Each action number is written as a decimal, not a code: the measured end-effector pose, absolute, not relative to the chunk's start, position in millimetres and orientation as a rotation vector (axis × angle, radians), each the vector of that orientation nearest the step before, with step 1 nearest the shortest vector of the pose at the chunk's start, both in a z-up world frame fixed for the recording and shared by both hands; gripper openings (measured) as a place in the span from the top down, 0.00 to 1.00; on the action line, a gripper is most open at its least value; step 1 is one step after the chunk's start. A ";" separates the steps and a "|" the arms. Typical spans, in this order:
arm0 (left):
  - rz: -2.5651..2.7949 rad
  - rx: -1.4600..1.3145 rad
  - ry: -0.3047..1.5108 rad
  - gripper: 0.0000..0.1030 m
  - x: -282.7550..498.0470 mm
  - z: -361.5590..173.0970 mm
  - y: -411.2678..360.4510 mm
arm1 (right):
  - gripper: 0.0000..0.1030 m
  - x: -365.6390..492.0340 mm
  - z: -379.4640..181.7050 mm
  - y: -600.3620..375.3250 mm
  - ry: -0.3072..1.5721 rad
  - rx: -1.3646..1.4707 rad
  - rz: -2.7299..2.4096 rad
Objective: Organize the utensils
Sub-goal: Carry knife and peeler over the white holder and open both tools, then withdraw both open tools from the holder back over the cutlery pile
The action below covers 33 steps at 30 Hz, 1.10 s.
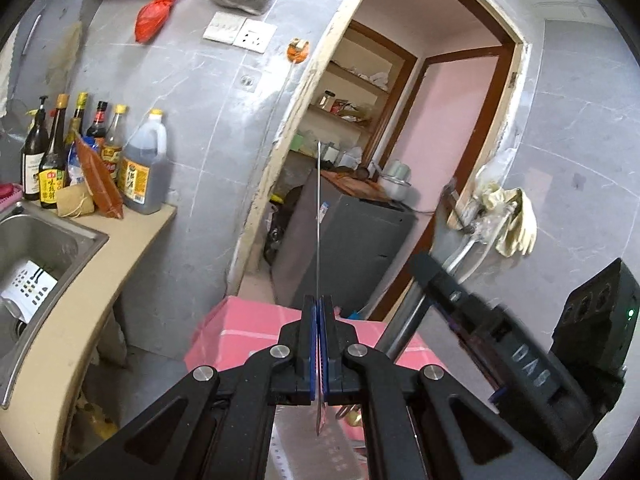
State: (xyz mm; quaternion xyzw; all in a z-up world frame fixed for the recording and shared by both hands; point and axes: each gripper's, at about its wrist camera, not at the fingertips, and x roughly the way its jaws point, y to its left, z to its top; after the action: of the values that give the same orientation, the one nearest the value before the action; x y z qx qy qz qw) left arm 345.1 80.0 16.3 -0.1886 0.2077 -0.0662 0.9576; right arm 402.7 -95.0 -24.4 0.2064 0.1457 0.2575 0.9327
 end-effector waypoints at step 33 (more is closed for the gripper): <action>-0.125 -0.418 0.511 0.97 346.2 -20.5 89.9 | 0.72 390.8 -59.3 -96.8 0.426 0.339 0.545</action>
State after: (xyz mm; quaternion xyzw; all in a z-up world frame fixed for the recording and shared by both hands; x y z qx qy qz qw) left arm 346.2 89.9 -20.5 -0.2050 0.2507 -0.0615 0.9441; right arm 390.8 -96.8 -59.3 0.1652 0.2077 0.2656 0.9268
